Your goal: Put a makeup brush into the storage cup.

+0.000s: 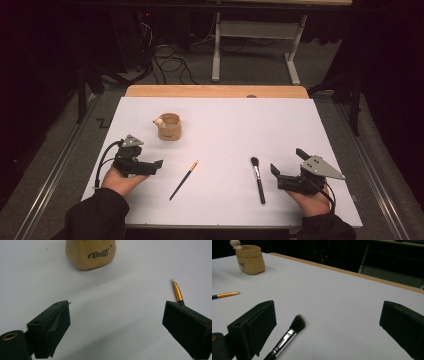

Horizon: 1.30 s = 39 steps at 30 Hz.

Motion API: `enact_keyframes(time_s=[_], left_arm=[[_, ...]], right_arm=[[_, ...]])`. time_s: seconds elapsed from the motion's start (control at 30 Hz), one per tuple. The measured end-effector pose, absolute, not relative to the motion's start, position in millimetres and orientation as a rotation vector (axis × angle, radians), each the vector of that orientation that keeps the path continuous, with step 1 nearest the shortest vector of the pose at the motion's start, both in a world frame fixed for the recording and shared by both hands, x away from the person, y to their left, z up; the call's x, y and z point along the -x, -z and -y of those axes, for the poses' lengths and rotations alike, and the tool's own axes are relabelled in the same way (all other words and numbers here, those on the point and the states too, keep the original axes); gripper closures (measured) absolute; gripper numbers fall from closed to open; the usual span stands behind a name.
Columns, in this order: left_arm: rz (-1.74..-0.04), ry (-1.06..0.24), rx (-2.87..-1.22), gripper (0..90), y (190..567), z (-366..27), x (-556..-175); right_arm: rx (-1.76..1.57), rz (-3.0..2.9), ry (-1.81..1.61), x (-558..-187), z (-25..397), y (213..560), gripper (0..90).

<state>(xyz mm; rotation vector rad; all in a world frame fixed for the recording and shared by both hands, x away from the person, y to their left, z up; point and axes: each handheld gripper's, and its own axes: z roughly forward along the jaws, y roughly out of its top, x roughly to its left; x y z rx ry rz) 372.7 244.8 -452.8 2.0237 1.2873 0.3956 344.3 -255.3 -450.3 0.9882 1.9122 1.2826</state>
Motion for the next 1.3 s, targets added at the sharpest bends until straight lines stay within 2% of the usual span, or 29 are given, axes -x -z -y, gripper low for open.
enact_keyframes(time_s=[0.47,1.0,1.3], left_arm=[[-1.351,-0.327,-2.127,8.1,451.1,-249.4,-380.1],[-1.322,-0.278,-2.257,7.7,446.9,-235.7,-381.0],[-1.396,-0.195,-2.292,10.6,442.9,-238.3,-388.3]], right_arm=[[-1.001,-1.913,-1.276,-345.3,256.2,451.6,1.2],[-1.002,-1.907,-1.273,-345.6,257.0,451.8,1.2],[-0.994,-1.913,-1.275,-343.3,256.6,452.3,1.2]])
